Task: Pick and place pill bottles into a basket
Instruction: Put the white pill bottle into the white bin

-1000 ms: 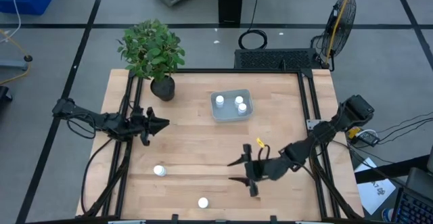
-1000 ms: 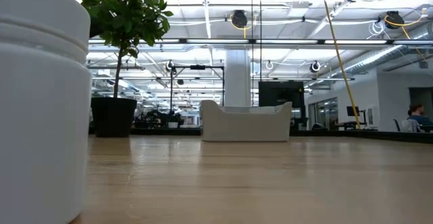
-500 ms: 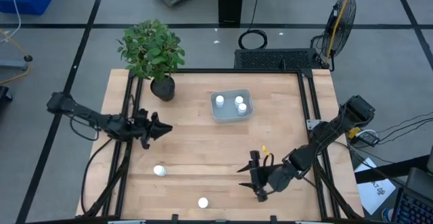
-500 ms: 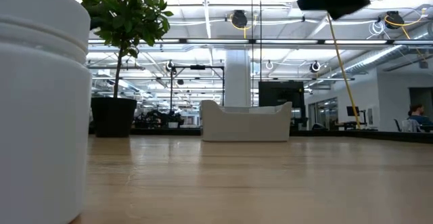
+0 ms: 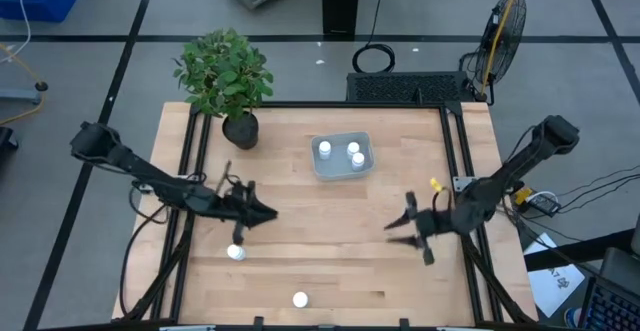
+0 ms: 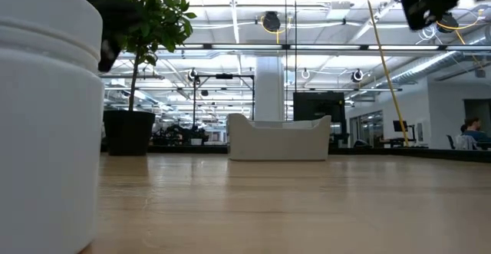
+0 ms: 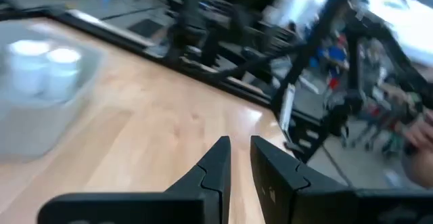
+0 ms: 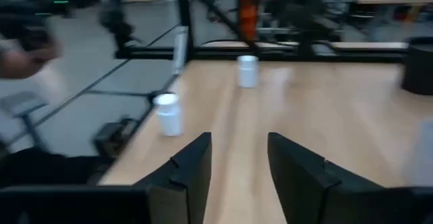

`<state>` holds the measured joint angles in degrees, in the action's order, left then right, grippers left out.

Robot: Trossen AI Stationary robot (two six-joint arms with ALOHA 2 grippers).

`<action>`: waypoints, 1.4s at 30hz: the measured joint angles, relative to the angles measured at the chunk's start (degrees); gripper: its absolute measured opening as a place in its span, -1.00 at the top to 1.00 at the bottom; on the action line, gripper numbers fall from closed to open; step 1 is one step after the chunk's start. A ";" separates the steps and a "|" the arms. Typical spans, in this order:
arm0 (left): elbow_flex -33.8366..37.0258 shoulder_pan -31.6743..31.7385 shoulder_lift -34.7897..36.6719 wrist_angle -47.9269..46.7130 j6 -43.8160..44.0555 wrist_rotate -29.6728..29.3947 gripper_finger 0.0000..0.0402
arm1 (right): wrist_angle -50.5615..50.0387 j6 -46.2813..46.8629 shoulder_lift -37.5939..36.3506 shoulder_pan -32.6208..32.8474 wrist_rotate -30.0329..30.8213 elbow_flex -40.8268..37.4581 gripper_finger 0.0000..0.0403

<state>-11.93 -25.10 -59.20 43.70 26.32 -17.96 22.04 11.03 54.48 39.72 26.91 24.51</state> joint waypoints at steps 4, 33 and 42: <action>-10.20 -0.11 -9.77 -0.50 -4.28 6.53 0.70 | -1.47 -0.19 -10.23 -3.30 -5.93 -6.29 0.39; -30.62 -10.75 -23.01 -21.81 1.38 1.37 0.62 | -11.64 -4.44 -48.12 -9.55 -2.89 -20.68 0.64; -38.47 -16.72 -26.37 -26.96 0.61 -8.04 -0.01 | -10.15 -4.44 -48.03 -9.53 -2.94 -20.68 0.63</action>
<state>-50.40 -41.82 -85.57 16.74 26.93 -26.01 11.89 6.59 6.45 30.19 23.98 3.84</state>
